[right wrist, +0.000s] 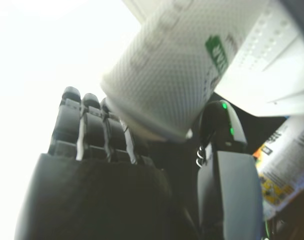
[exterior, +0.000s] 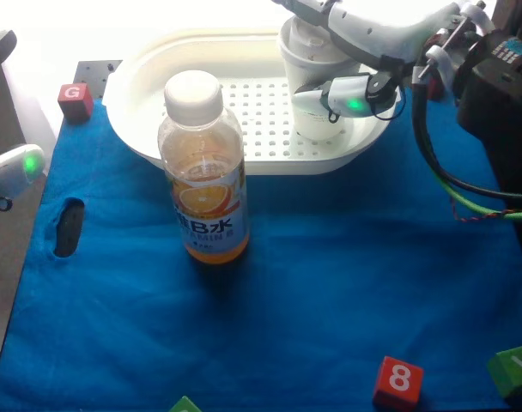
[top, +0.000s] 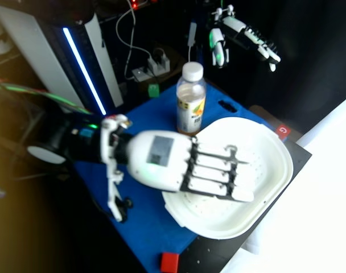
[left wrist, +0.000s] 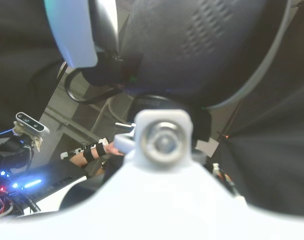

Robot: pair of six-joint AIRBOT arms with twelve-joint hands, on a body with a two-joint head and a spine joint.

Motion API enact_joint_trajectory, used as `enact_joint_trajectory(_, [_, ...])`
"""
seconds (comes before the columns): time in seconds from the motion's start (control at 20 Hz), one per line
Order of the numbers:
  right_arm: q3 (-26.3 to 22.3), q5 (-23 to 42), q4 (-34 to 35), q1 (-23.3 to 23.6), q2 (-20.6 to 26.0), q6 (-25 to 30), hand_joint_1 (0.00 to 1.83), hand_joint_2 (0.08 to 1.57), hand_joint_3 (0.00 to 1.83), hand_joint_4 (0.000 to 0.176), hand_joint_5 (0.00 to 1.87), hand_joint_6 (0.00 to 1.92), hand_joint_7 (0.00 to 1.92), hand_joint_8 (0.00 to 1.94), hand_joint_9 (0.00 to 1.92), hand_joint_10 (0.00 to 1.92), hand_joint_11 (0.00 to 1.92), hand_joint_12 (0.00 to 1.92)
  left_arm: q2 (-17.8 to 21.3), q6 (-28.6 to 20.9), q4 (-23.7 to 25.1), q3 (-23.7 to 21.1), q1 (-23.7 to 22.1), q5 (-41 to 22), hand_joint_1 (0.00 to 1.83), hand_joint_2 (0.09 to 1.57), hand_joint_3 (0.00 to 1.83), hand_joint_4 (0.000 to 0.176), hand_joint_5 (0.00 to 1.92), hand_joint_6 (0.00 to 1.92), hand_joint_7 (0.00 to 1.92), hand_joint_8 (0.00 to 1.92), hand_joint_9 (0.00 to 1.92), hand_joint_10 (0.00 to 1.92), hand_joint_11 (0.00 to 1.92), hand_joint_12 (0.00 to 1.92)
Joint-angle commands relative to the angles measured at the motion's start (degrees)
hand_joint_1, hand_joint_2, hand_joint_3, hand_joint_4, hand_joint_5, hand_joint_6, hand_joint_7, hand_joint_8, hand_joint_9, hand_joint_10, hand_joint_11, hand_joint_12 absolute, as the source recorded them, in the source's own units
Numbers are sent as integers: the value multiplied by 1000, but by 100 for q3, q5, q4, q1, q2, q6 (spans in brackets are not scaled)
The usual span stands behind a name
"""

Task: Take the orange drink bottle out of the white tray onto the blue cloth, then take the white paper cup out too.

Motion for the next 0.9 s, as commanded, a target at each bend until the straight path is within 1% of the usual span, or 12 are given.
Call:
enact_joint_trajectory(0.0, [74, 602, 122, 108, -4, 13, 625, 1109, 0, 22, 0, 0, 0, 0, 0, 0, 51, 29, -1, -28, 35, 24, -43, -768, 631, 1308, 0, 66, 88, 1, 0, 0, 0, 0, 0, 414])
enact_joint_trajectory(0.05, [104, 578, 174, 108, -7, 18, 676, 1109, 0, 29, 0, 0, 0, 0, 0, 0, 18, 20, -2, -29, 35, 24, -43, -771, 617, 1300, 0, 67, 85, 0, 0, 0, 0, 0, 0, 411])
enact_joint_trajectory(0.1, [145, 574, 177, 107, -7, 165, 704, 1099, 18, 43, 13, 11, 0, 0, 2, 2, 3, 365, -6, -29, 35, 24, -43, -771, 602, 1285, 0, 70, 81, 0, 0, 0, 0, 0, 0, 435])
enact_joint_trajectory(0.15, [188, 574, 175, 107, -7, 396, 775, 1106, 5, 49, 84, 28, 47, 4, 58, 27, 0, 1025, -10, -30, 27, 21, -43, -773, 604, 1281, 0, 79, 83, 1, 0, 0, 0, 0, 0, 471])
enact_joint_trajectory(0.2, [260, 576, 112, 106, -6, 803, 819, 1118, 3, 45, 138, 45, 109, 15, 147, 71, 0, 1487, -14, -30, 12, 18, -43, -789, 602, 1271, 0, 81, 89, 3, 0, 0, 0, 0, 0, 479])
enact_joint_trajectory(0.25, [287, 576, 81, 106, -5, 881, 894, 1139, 0, 17, 198, 127, 203, 8, 245, 530, 153, 1703, -17, -30, 0, 17, -43, -806, 602, 1271, 0, 87, 91, 4, 0, 0, 1, 1, 0, 479])
enact_joint_trajectory(0.35, [267, 576, 39, 106, -5, 880, 981, 1147, 0, 0, 131, 671, 363, 79, 187, 1093, 161, 1832, -18, -30, -13, 14, -40, -820, 602, 1266, 0, 84, 91, 1, 0, 0, 0, 0, 0, 418])
enact_joint_trajectory(0.4, [246, 576, 19, 106, -5, 880, 1010, 1155, 1, 0, 61, 982, 324, 373, 171, 1333, 185, 1903, -19, -30, -18, 15, -38, -822, 592, 1262, 0, 86, 92, 1, 0, 0, 10, 3, 0, 467])
enact_joint_trajectory(0.45, [234, 577, 10, 106, -5, 880, 1051, 1154, 0, 0, 22, 1282, 218, 912, 204, 1555, 300, 1917, -21, -30, -24, 14, -37, -834, 587, 1260, 0, 83, 94, 2, 0, 0, 8, 1, 0, 474])
enact_joint_trajectory(0.5, [230, 577, 9, 106, -5, 880, 1055, 1160, 2, 0, 4, 1422, 122, 1246, 204, 1702, 369, 1920, -22, -30, -27, 14, -35, -843, 592, 1266, 0, 80, 91, 0, 0, 0, 1, 0, 0, 440])
enact_joint_trajectory(0.7, [145, 582, -28, 108, 16, 881, 1106, 1151, 0, 0, 12, 1490, 168, 1375, 297, 1696, 432, 1921, -26, -30, -48, 13, -29, -865, 666, 1278, 0, 65, 87, 1, 0, 0, 0, 0, 0, 224])
enact_joint_trajectory(0.85, [132, 700, -402, 165, 83, 1355, 1097, 1163, 1, 0, 0, 1417, 76, 1108, 149, 1462, 250, 1921, -34, -31, -63, 11, -16, -871, 635, 1276, 0, 75, 92, 2, 0, 0, 0, 0, 0, 301])
